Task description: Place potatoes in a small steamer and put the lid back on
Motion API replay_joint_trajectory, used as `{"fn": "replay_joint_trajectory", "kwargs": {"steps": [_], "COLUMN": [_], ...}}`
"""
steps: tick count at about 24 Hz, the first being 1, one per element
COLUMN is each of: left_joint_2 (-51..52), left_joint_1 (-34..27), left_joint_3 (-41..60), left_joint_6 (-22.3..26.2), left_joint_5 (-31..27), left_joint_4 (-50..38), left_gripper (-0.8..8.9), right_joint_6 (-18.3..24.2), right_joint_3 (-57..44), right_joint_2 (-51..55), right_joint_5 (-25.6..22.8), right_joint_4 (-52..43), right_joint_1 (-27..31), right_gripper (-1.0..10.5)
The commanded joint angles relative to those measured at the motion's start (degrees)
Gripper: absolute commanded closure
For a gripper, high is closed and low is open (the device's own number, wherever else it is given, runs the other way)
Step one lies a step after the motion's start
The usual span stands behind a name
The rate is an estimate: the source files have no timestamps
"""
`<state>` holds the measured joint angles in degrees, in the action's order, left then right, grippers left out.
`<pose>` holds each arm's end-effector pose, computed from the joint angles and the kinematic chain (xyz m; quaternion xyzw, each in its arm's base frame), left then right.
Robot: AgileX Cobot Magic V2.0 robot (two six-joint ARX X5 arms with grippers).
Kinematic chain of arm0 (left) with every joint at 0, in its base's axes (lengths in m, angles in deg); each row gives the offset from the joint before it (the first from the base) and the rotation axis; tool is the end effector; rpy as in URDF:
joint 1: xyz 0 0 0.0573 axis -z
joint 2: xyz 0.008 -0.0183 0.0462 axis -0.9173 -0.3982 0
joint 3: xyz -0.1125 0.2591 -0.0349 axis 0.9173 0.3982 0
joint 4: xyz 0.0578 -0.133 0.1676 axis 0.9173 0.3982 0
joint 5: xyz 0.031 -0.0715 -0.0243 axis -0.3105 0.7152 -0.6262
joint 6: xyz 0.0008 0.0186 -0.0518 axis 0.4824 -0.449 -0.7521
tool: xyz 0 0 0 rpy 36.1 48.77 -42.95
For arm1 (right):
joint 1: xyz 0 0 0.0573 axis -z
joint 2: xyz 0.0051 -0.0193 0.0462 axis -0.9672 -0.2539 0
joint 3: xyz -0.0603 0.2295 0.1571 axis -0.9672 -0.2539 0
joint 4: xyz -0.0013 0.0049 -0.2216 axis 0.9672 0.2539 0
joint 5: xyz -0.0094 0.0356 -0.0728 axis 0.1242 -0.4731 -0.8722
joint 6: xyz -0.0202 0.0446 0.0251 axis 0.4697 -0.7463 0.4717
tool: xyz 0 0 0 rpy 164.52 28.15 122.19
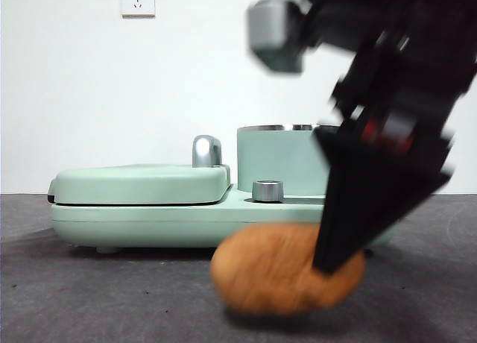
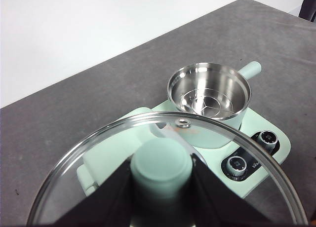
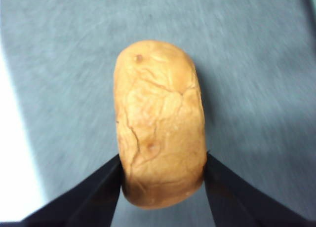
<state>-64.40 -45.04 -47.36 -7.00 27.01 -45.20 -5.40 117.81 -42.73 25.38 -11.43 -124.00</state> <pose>0.1321 -0.0588 0.4225 0.1063 0.1717 -0.2977 0.9331 0.1332 0.1596 0.2295 -0.2926 0.4280 0.4907 0.7003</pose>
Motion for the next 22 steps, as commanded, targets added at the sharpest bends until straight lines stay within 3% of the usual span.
{"fn": "replay_joint_trajectory", "kwargs": {"steps": [1, 4, 7, 13, 22], "left_joint_2": [0.1, 0.1, 0.1, 0.1, 0.0], "left_joint_1": [0.2, 0.2, 0.2, 0.2, 0.2], "left_joint_3": [-1.0, -1.0, -1.0, -1.0, -1.0], "left_joint_6": [0.3, 0.4, 0.1, -0.1, -0.1], "left_joint_5": [0.1, 0.1, 0.1, 0.1, 0.1], "left_joint_4": [-1.7, -1.8, -1.7, -1.6, -1.3], "left_gripper": [8.02, 8.02, 8.02, 8.02, 8.02], "right_joint_6": [-5.6, -13.4, -17.6, -14.6, -11.6], "right_joint_3": [0.9, 5.9, 15.6, 37.0, 53.6], "right_joint_2": [6.3, 13.4, 14.4, 5.5, -11.3], "right_joint_5": [-1.5, -3.2, -5.5, -5.6, -5.4], "right_joint_4": [3.0, 12.2, 22.0, 28.2, 27.3], "right_joint_1": [0.9, 4.9, 10.1, 20.0, 24.2], "right_gripper": [7.2, 7.2, 7.2, 7.2, 7.2]}}
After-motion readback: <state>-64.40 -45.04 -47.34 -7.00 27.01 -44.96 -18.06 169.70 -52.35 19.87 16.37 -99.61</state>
